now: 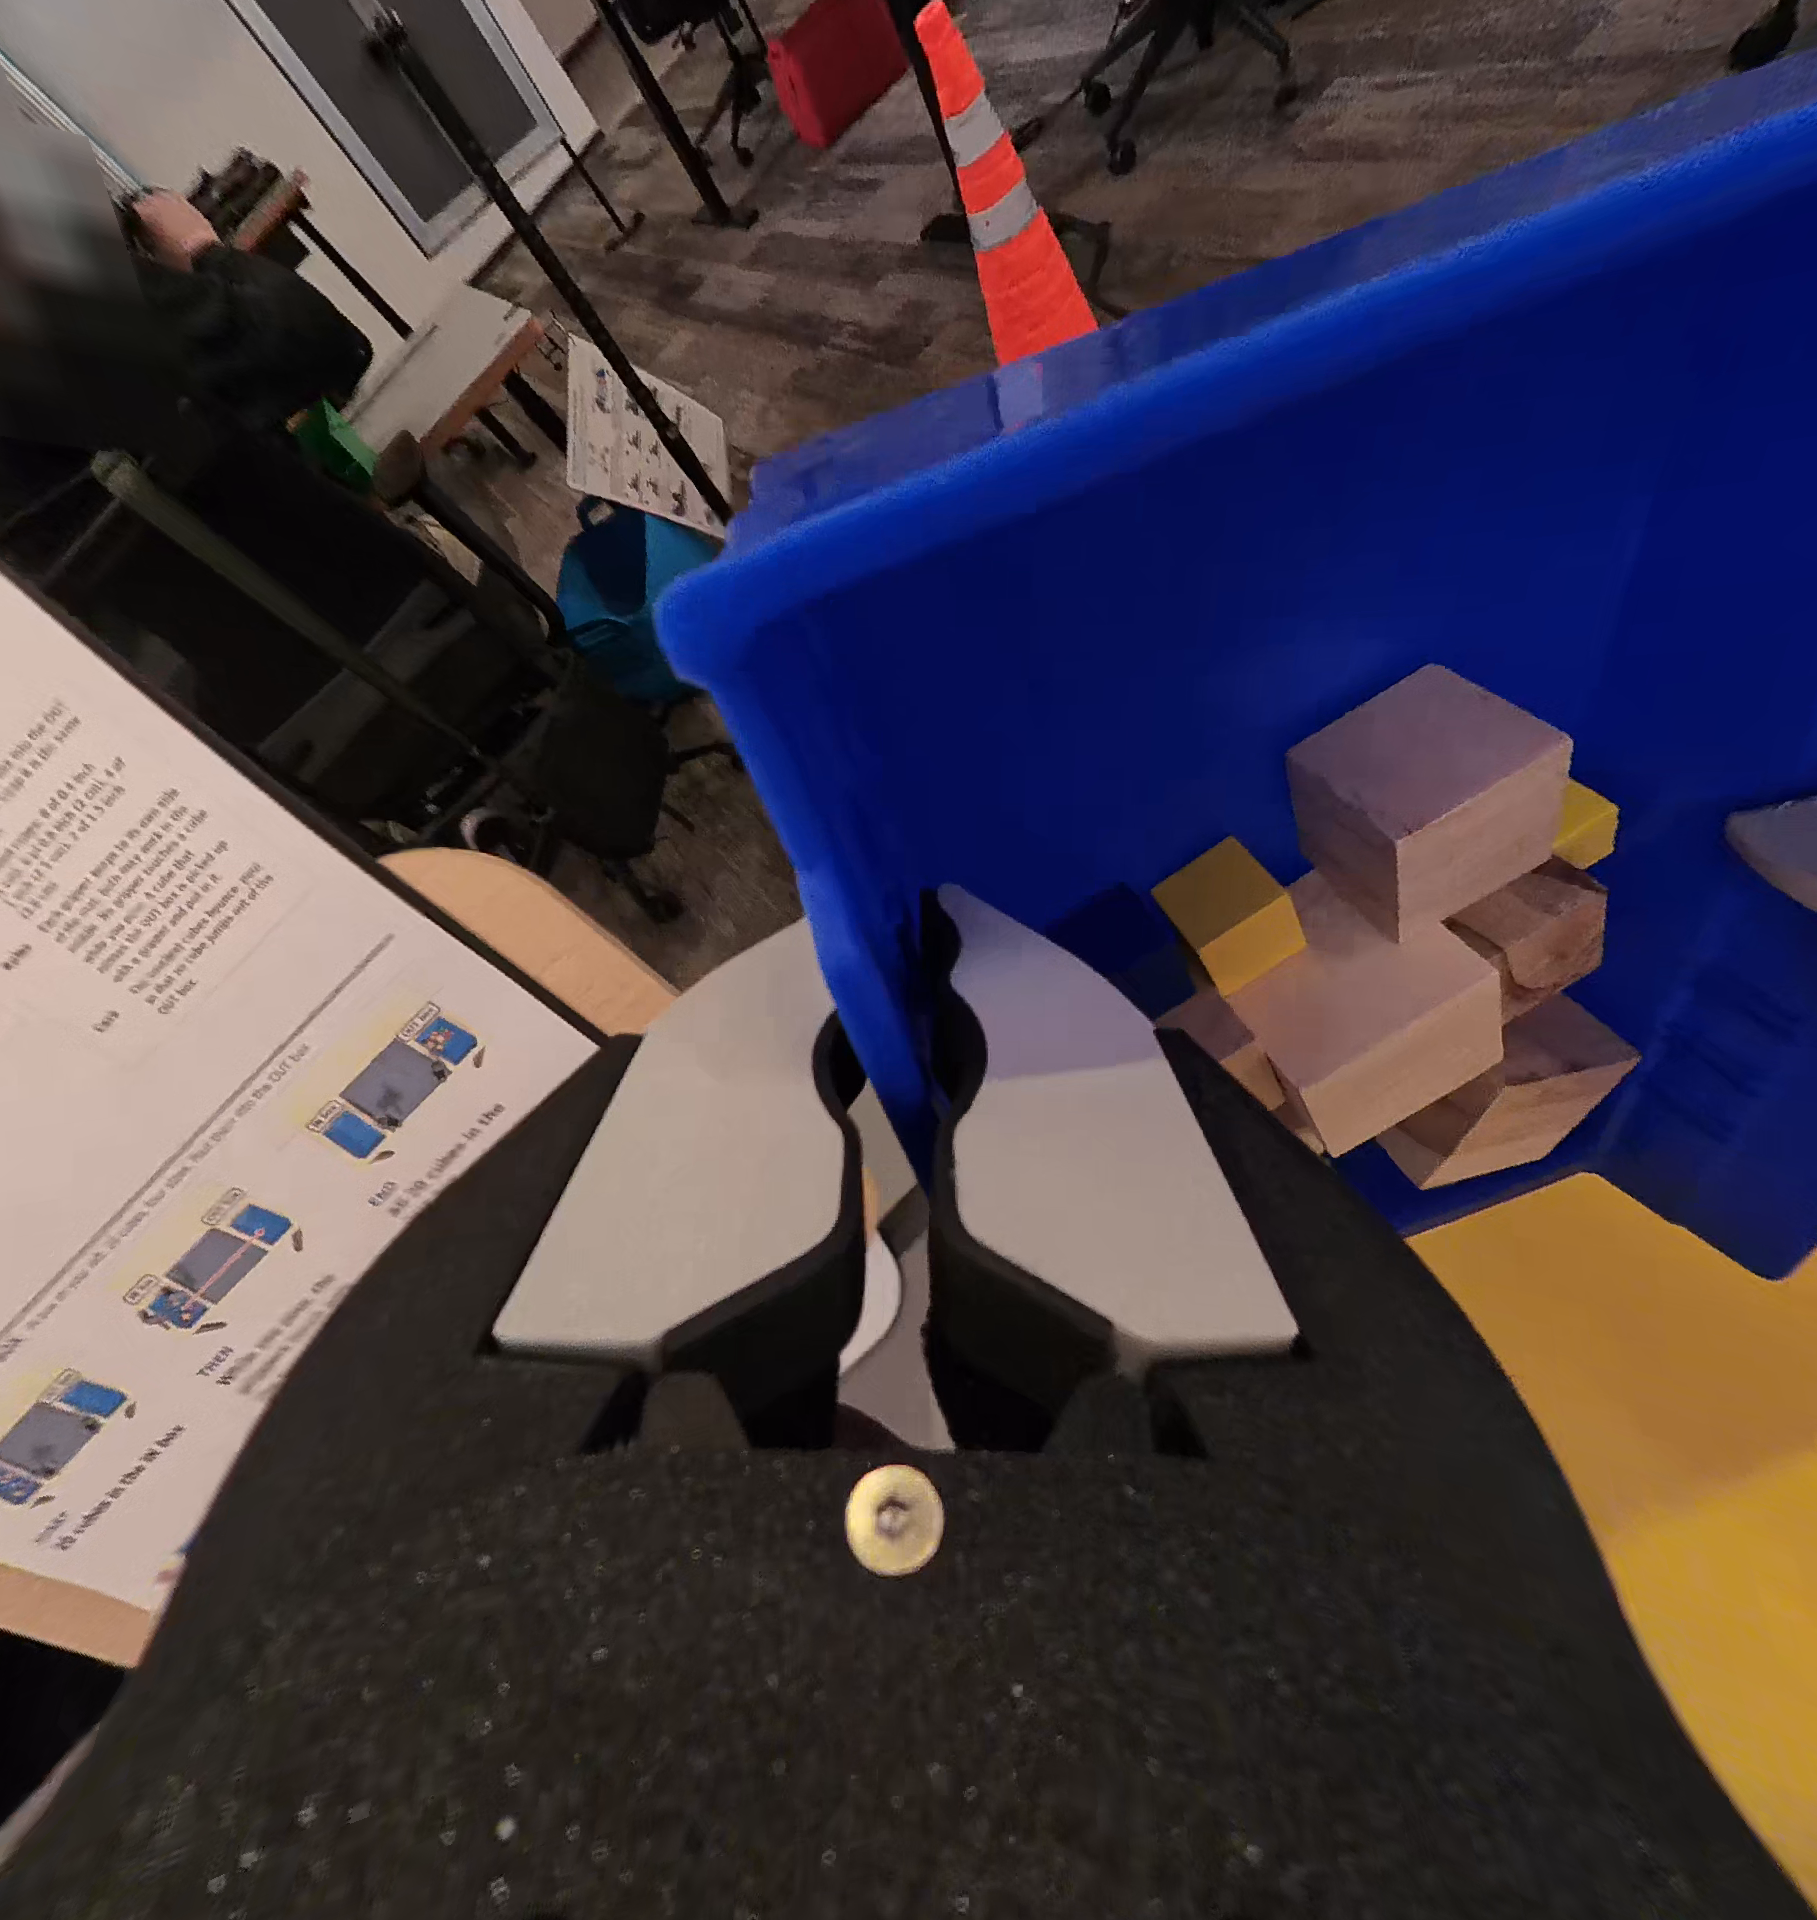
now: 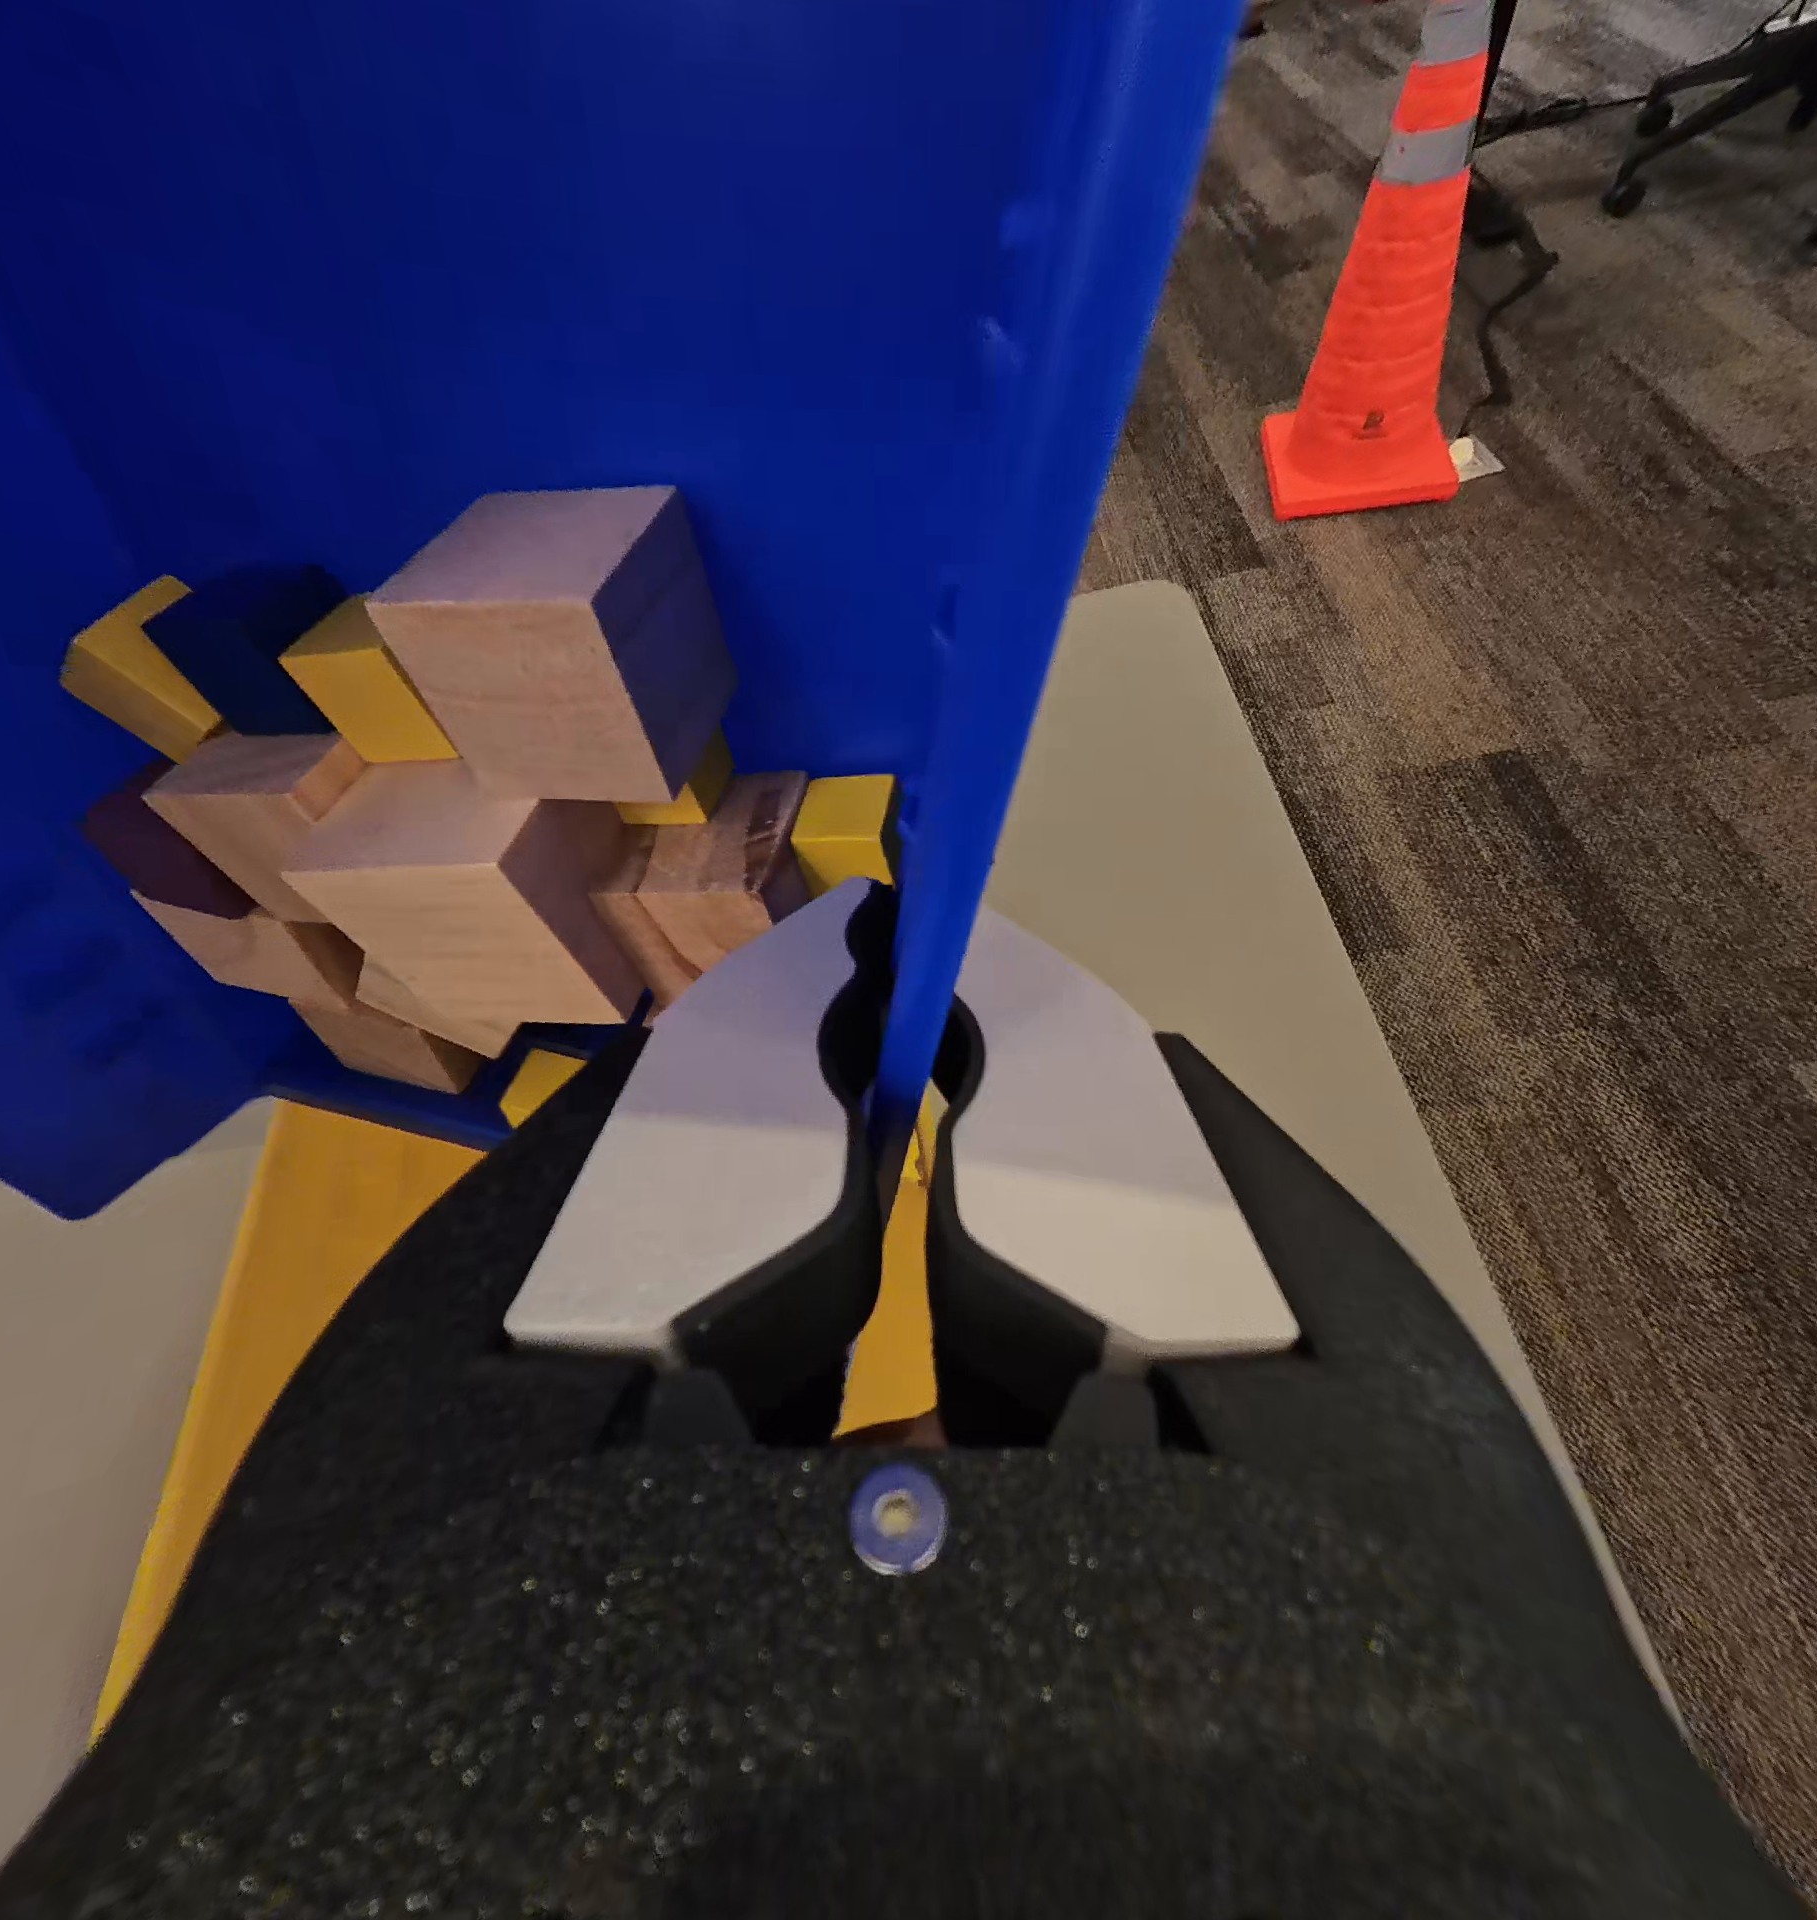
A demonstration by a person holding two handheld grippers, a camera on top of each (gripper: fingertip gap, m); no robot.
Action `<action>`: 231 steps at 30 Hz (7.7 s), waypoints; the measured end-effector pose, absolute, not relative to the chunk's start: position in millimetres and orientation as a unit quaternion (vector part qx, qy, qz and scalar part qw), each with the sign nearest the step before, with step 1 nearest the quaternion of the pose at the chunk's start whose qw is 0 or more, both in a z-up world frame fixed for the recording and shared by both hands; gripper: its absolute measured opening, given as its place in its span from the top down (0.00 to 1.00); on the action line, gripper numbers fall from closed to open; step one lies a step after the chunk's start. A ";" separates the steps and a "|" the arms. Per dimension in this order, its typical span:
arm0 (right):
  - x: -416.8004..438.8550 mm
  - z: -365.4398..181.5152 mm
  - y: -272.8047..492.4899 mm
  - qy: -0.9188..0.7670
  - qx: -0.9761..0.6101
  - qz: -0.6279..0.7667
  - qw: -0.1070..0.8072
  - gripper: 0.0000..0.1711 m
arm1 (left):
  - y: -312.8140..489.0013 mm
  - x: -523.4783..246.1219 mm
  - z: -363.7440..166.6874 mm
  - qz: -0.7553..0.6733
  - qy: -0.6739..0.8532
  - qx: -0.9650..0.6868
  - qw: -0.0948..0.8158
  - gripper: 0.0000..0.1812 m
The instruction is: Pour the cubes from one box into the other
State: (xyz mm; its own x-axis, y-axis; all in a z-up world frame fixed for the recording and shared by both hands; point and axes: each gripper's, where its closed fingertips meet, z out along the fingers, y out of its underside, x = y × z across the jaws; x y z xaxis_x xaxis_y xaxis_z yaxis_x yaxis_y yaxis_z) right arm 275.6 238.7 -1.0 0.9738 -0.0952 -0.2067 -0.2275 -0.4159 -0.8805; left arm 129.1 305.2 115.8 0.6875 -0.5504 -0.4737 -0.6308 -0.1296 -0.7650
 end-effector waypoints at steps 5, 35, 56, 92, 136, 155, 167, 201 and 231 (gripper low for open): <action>274.2 -9.2 241.0 0.109 -0.818 0.078 0.560 0.97 | 295.7 136.0 123.9 0.068 0.403 -0.718 0.563 0.96; 272.3 -21.5 222.2 0.080 -0.790 0.079 0.603 0.98 | 244.6 121.2 106.9 0.053 0.349 -0.636 0.687 0.96; 283.2 17.0 230.1 0.060 -0.762 0.055 0.643 0.98 | 245.6 126.3 139.8 0.066 0.335 -0.602 0.722 0.96; -180.6 91.2 159.3 -0.201 -0.926 0.212 0.240 0.96 | 189.8 -342.3 208.7 0.191 0.220 -0.866 0.406 0.96; 125.0 -50.3 5.8 -0.096 -0.810 0.110 0.569 0.79 | -26.1 -388.4 -72.5 -0.176 0.002 -0.853 0.492 0.78; 178.1 -115.0 -35.3 -0.001 -0.817 0.135 0.560 0.79 | -57.0 -362.5 -111.3 -0.120 -0.003 -0.843 0.524 0.75; 195.9 -115.9 -48.6 0.012 -0.819 0.115 0.563 0.79 | -46.4 -355.2 -106.6 -0.096 0.022 -0.837 0.539 0.75; 244.9 -124.9 20.5 0.088 -0.816 0.099 0.562 0.74 | 94.8 60.2 -120.8 -0.098 0.148 -0.846 0.503 0.96; -59.5 -62.4 41.5 -0.085 -0.769 0.054 0.631 0.79 | 48.3 -332.3 29.3 -0.125 0.028 -0.750 0.649 0.74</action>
